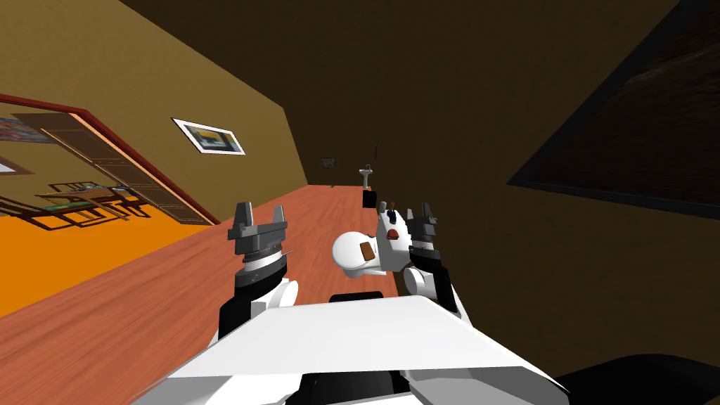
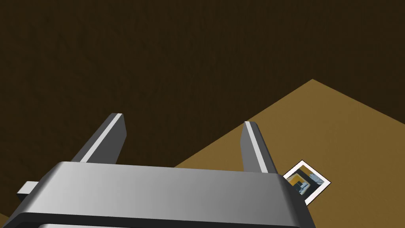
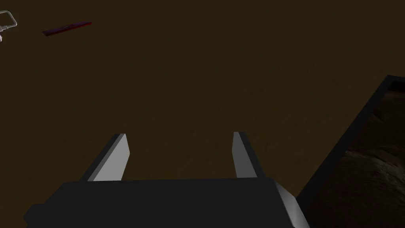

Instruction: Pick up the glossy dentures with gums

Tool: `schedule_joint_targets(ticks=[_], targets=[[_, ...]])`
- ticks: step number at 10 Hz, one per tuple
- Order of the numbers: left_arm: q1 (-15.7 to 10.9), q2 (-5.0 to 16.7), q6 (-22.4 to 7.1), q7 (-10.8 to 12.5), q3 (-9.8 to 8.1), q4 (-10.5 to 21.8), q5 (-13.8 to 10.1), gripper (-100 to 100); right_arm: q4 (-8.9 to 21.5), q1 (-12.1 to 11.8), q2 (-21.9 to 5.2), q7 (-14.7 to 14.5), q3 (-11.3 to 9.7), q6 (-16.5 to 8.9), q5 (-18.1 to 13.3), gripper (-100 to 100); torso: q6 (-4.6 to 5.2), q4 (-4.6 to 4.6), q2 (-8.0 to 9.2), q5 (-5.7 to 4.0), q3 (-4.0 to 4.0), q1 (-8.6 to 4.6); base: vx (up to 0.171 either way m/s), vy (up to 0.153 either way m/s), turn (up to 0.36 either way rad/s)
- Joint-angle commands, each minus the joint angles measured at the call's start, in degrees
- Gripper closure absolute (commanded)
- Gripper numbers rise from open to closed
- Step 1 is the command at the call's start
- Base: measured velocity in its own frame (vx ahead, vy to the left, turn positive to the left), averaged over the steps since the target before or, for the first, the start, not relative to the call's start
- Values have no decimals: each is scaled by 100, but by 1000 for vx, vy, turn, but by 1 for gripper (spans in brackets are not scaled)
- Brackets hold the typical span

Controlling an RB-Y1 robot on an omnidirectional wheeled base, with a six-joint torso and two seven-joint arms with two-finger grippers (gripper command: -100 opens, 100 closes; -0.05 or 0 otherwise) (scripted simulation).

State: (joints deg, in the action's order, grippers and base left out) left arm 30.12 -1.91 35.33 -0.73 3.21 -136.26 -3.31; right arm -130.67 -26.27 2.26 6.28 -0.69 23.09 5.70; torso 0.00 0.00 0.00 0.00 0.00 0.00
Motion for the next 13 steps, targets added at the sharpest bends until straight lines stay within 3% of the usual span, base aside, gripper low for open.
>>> schedule_joint_targets(ticks=[1, 4, 8, 9, 10, 13], targets=[[0, 0, 0, 0, 0, 0, 0, 0, 106, -54, -280, -86, -45, 8, -80, -100, 0, 0, 0, 0, 0, 0, -105, 24, 60], [-2, -1, -1, 0, 1, 1, 0, 0, 405, -165, -772, -292, -147, 20, -258, -100, -1, 15, 68, 5, 39, 25, -203, 62, 67], [-3, -1, -1, 0, 1, 1, 0, 0, 1100, -369, -1551, -711, -337, 23, -581, -100, -1, 19, 84, 8, 49, 34, -219, 102, 156], [-3, -1, -1, 0, 1, 1, 0, 0, 1154, -369, -1617, -711, -337, 23, -581, -100, -2, 18, 80, 9, 47, 42, -21, 70, 177], [-1, -1, 0, 0, 1, 0, 0, 0, 1406, -427, -1847, -836, -390, 21, -669, -100, 0, 10, 33, 7, 21, 22, -19, 36, 119], [0, 0, 0, 0, 0, 0, 0, 0, 1406, -427, -1854, -836, -390, 21, -669, -100, 2, 3, 7, 0, 5, -6, -5, 11, 30]])
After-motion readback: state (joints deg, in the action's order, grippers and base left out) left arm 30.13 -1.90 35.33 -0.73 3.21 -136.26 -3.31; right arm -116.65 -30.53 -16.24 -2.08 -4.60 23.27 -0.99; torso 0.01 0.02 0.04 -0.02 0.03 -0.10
